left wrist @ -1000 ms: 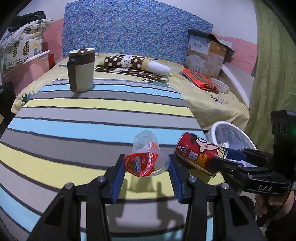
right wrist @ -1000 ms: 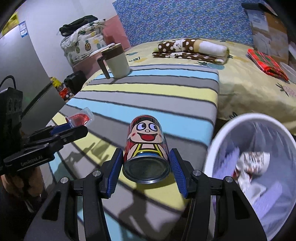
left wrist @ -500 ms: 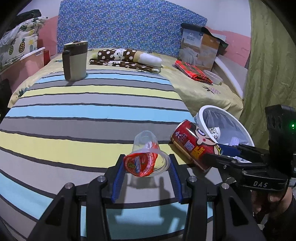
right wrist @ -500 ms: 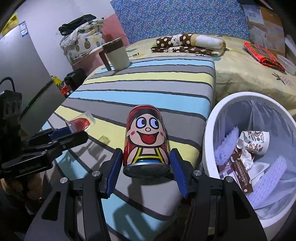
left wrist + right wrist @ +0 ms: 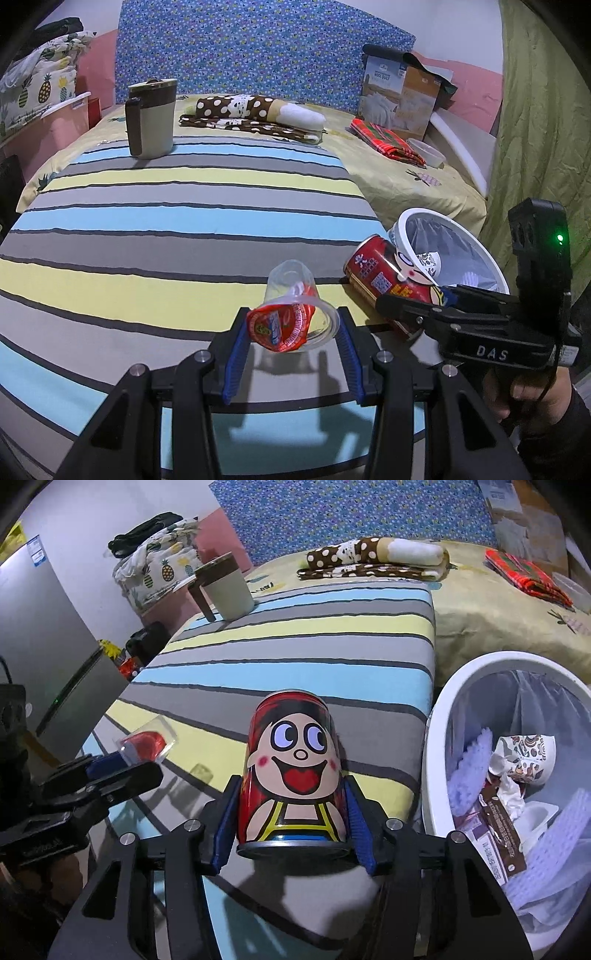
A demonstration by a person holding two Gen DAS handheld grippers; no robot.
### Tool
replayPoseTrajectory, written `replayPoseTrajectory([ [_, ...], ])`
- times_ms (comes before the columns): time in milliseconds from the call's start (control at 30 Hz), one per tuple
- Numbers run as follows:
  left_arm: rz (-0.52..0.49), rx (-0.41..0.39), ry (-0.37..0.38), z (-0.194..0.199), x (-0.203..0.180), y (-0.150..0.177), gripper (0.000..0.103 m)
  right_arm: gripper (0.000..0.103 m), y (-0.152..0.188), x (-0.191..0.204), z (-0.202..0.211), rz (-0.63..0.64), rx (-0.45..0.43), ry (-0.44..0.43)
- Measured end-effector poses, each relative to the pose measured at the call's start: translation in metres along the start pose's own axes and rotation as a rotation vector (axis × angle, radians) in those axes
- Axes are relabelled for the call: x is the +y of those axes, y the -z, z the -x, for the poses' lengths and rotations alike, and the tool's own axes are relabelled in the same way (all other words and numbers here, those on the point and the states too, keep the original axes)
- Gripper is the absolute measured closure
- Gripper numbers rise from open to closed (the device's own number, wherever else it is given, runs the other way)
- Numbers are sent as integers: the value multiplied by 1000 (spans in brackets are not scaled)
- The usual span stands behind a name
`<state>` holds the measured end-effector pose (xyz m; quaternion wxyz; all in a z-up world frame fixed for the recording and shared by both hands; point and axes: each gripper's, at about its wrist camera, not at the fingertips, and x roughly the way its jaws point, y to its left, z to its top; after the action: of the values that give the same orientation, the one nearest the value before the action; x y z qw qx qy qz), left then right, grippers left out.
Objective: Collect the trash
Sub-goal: 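Carry the clear cup and red can over the bin and open both tools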
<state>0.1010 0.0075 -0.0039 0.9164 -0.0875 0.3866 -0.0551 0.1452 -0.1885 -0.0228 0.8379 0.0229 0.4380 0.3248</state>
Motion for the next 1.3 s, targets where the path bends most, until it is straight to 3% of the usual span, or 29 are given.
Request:
replayPoseTrajectory([
  [433, -33, -26, 30, 4, -16, -9, 56, 49, 2, -6, 40, -22, -82, 2],
  [1300, -239, 22, 203, -43, -127, -34, 56, 49, 19, -85, 97, -226, -173, 212],
])
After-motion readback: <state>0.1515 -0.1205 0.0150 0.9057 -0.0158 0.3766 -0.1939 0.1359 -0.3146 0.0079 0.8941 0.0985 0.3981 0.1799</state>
